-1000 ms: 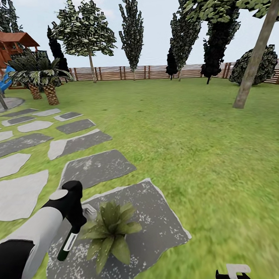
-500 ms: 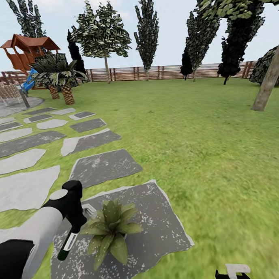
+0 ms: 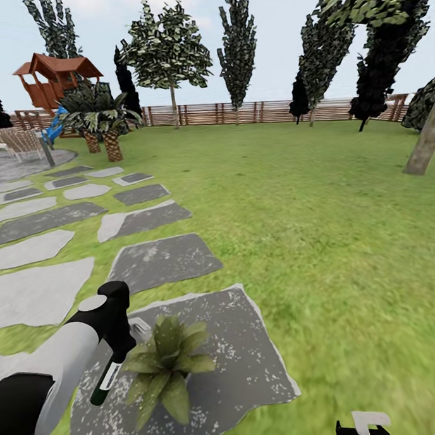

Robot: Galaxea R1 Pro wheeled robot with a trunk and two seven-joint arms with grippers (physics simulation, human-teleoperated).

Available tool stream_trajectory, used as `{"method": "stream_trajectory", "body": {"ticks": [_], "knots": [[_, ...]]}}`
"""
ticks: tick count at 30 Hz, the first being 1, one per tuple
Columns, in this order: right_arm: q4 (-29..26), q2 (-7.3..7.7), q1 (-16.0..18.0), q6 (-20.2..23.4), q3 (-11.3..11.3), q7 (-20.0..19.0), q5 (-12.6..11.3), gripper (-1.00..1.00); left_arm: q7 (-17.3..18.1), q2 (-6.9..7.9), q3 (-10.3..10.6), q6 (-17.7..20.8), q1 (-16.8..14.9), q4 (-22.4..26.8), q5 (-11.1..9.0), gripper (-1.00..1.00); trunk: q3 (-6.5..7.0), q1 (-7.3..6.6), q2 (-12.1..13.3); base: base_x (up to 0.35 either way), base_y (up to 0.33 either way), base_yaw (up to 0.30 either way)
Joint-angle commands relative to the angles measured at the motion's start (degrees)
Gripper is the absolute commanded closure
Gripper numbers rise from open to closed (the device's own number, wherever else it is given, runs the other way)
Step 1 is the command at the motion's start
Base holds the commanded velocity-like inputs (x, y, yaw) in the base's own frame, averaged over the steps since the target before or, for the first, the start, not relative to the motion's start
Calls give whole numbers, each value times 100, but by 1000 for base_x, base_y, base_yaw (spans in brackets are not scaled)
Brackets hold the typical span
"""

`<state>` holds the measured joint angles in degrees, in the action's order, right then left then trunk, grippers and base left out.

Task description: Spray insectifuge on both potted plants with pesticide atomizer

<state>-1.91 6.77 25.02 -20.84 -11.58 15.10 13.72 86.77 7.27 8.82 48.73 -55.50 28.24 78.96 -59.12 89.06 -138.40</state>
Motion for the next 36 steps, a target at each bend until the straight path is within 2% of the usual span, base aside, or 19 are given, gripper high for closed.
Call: {"method": "stream_trajectory", "body": {"ticks": [1,17,22,26,29,32,34,36], "knots": [[6,0,3,-16,-46,16,60,-100,52,3,25,59,-4,6,32,100,-5,-2,-2,-102,-256,264],[6,-6,3,-9,-45,12,60,-100,42,-3,5,53,22,-65,32,100,-5,-2,-2,-180,-222,277],[6,-5,4,-13,-45,11,60,-100,-56,-10,-26,83,446,-1,-12,100,-5,-2,-2,-14,-39,272],[6,2,3,-16,-46,11,60,-100,-169,-28,-42,156,596,-47,-42,100,-5,-2,-2,-1,-2,75],[8,8,3,-16,-46,11,60,-100,-472,-58,-52,176,684,-62,-236,100,-5,-2,-2,0,0,7],[7,14,3,-15,-46,10,60,-100,-779,-126,-53,226,744,-64,-548,100,-5,-2,-2,0,0,1],[6,13,3,-9,-46,10,60,-100,-989,-144,-62,238,756,-64,-646,100,-5,-2,-2,0,0,0],[6,10,3,-14,-46,8,60,-100,-1039,-150,-69,241,764,-64,-666,100,-5,-2,-2,0,-27,0]]}}
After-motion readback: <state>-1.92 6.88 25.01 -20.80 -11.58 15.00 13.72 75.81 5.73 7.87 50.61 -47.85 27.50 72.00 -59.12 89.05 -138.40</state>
